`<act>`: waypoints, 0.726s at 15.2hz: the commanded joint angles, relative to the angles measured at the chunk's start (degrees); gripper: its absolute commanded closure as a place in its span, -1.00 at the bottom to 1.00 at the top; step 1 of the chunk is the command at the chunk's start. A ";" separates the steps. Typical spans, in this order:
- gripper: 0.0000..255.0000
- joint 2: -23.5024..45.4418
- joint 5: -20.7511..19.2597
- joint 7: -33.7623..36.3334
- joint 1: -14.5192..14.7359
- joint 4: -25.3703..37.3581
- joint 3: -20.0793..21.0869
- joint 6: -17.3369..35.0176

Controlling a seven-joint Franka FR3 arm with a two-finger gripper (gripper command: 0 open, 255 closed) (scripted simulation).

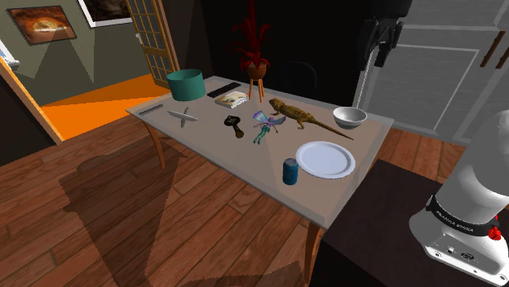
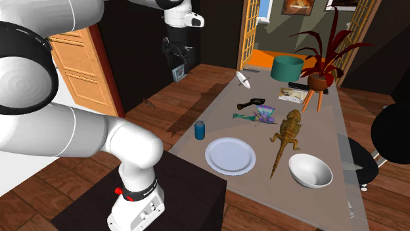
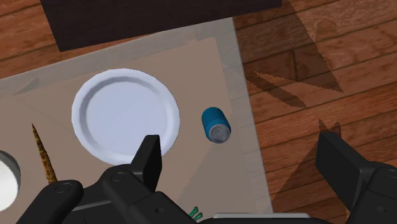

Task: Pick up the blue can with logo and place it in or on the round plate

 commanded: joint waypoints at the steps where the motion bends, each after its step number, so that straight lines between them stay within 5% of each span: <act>1: -1.00 0.00 0.00 0.00 0.00 0.00 0.00 0.00; 11: -1.00 8.98 0.53 0.76 0.27 -11.52 3.28 20.23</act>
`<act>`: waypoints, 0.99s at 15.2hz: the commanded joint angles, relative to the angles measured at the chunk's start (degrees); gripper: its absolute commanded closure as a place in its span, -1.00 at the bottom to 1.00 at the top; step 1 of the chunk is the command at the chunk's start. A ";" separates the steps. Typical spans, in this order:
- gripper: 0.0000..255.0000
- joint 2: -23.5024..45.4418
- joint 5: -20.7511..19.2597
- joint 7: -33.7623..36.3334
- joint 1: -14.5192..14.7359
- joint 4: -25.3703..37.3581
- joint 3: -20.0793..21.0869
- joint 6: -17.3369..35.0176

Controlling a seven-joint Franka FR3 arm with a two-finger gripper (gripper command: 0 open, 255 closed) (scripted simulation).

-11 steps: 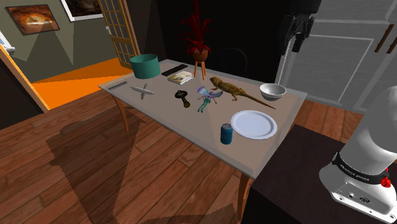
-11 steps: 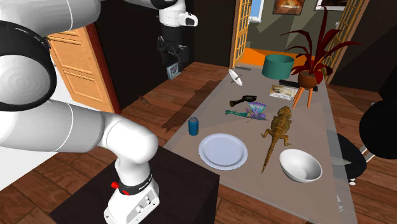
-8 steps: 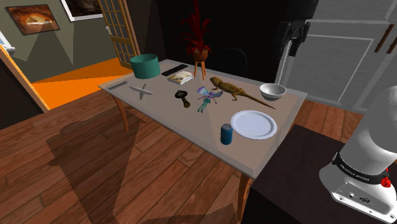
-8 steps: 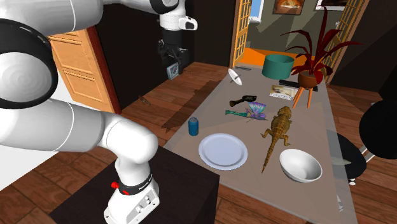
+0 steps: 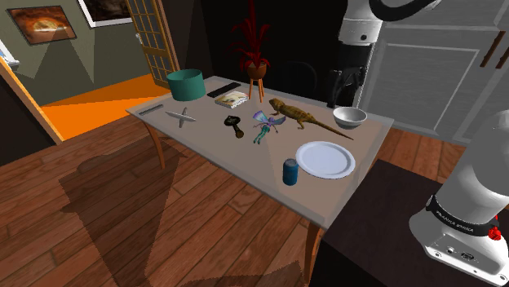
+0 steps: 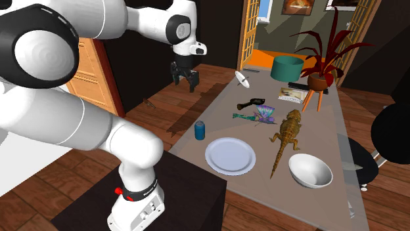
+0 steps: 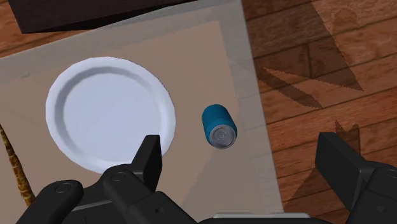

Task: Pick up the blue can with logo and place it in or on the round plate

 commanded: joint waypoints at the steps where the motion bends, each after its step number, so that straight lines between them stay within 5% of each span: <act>1: -1.00 2.62 -0.01 0.09 -0.01 -1.41 0.52 4.11; 15: -1.00 30.30 -2.14 3.18 -0.34 -2.87 4.27 32.71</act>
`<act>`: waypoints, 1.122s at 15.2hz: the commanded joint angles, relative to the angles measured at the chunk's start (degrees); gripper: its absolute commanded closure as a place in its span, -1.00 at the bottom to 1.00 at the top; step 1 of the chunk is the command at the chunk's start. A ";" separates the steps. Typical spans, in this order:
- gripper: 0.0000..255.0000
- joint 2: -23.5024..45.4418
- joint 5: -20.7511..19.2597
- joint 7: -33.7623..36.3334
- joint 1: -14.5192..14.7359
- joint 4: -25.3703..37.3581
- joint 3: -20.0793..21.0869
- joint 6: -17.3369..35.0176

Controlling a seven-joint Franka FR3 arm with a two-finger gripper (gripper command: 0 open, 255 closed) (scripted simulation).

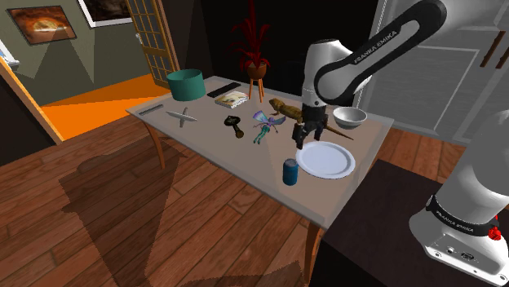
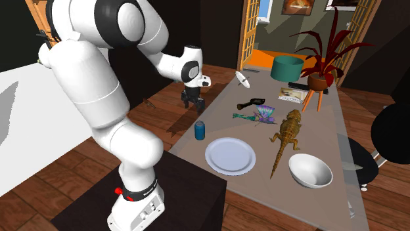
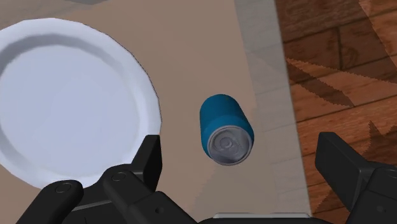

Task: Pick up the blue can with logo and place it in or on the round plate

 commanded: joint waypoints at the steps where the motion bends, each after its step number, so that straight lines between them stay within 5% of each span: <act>1: -1.00 5.16 -0.99 0.70 -0.24 1.32 0.27 3.84; 9: -1.00 23.79 -6.72 5.39 0.47 8.14 -0.46 15.09; 17: -1.00 29.81 -7.92 6.26 1.14 8.81 -1.26 20.42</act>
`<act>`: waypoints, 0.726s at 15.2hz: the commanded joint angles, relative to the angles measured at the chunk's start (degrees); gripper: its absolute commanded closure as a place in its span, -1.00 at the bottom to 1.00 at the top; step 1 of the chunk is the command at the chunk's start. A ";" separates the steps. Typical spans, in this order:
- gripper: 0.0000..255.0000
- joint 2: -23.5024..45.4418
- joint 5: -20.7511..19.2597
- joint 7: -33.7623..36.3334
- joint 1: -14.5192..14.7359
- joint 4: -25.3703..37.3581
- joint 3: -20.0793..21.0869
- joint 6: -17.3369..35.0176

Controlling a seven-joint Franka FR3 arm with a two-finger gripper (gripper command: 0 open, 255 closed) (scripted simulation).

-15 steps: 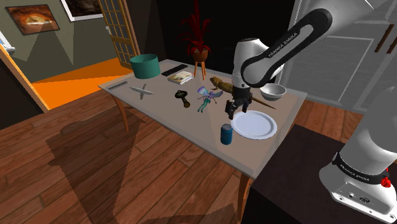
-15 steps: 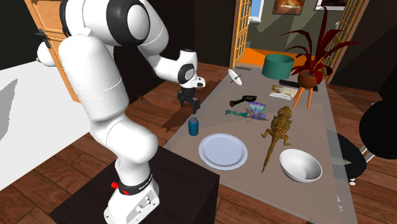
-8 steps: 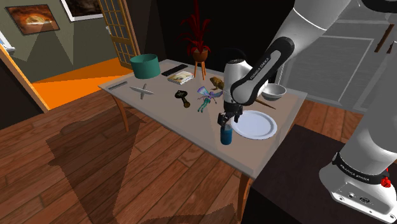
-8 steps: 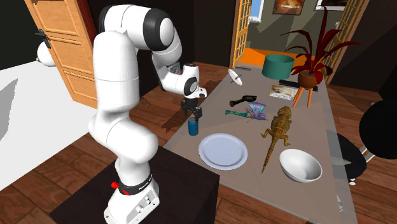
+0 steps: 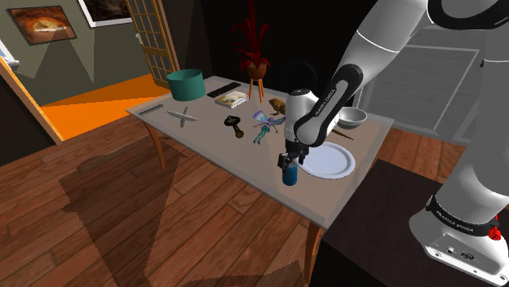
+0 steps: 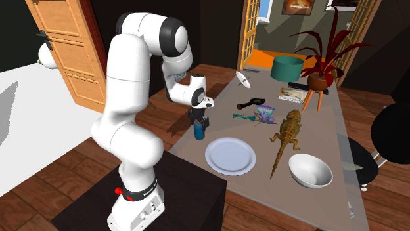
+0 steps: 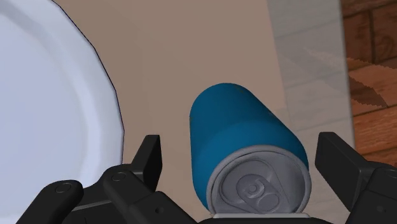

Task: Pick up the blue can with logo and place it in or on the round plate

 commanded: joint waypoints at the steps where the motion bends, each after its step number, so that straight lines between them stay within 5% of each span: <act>1: -1.00 0.53 -0.11 0.04 0.04 -0.04 -0.09 0.59; 7: -1.00 0.52 -0.10 0.04 0.04 -0.03 -0.09 0.57; 8: 1.00 0.52 -0.10 0.04 0.04 -0.03 -0.09 0.57; 11: 1.00 0.58 -0.11 0.04 0.04 0.04 -0.09 0.55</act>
